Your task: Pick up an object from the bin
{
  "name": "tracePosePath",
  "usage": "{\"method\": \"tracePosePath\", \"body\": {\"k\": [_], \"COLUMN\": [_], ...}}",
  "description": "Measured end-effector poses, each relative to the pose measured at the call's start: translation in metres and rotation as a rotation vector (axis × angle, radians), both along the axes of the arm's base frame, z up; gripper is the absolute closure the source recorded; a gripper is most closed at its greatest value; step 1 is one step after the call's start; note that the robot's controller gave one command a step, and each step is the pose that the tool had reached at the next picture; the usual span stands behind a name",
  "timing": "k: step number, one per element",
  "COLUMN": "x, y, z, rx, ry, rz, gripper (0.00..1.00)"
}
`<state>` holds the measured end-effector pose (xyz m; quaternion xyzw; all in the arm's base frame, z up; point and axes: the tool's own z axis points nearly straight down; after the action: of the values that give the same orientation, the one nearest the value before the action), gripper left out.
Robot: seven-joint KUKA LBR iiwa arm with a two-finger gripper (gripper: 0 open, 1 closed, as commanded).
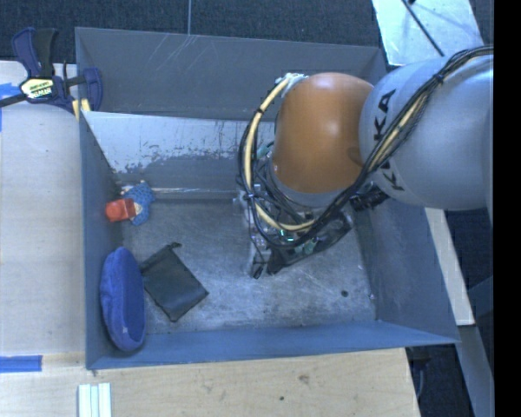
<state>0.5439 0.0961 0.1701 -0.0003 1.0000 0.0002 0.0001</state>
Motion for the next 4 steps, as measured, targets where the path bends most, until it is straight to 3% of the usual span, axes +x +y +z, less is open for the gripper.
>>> {"method": "tracePosePath", "body": {"k": [1,2,3,4], "x": [-0.018,-0.017,0.001,-0.046], "y": [0.054,0.054,0.049,0.071], "z": [-0.101,-0.099,0.071,0.009], "rx": [0.0,0.0,0.0,0.0], "ry": [0.001,-0.002,-0.008,0.004], "rz": [0.357,0.355,0.345,0.227], "gripper": [0.0,1.0,1.0,1.0]}}
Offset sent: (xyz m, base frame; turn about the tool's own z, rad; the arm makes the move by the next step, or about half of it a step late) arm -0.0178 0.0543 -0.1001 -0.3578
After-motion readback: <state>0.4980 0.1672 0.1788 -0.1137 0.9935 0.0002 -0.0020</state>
